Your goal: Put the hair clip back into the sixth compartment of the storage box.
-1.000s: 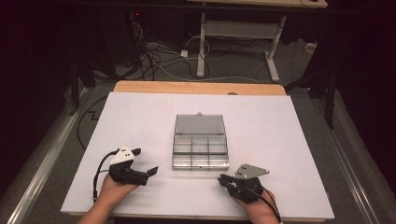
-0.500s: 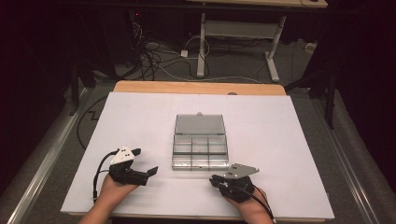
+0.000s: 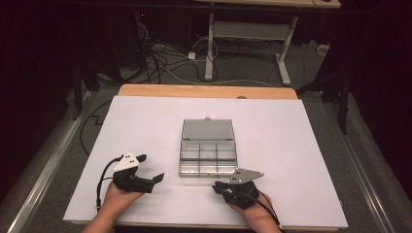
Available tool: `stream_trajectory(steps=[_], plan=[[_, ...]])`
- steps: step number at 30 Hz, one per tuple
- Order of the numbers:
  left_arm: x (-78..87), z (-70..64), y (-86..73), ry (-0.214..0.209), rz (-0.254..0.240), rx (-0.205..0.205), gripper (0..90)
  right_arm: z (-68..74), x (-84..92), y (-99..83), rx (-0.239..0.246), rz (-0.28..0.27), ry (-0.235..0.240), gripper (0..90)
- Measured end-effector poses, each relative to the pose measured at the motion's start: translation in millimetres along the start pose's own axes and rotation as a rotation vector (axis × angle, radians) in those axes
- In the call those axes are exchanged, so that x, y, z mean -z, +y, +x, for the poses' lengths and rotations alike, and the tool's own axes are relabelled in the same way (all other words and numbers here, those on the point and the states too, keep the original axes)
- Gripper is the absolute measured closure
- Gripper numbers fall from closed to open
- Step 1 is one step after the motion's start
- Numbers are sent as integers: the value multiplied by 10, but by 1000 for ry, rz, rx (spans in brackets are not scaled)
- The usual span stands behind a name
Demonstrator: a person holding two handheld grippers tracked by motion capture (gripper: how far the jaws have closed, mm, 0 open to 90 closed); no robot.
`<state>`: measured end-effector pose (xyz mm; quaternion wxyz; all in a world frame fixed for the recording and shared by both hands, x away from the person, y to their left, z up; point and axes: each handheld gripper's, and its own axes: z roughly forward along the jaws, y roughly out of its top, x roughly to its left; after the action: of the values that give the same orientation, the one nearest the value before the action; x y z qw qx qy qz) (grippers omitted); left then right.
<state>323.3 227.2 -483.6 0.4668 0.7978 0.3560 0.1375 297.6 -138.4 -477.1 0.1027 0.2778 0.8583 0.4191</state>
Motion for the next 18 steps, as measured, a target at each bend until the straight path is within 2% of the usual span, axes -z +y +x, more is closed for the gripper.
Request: stream_trajectory(steps=[18], plan=[[-1, -1, 2, -6, 2, -11, 2, 34, 57, 81, 14, -26, -16, 805]])
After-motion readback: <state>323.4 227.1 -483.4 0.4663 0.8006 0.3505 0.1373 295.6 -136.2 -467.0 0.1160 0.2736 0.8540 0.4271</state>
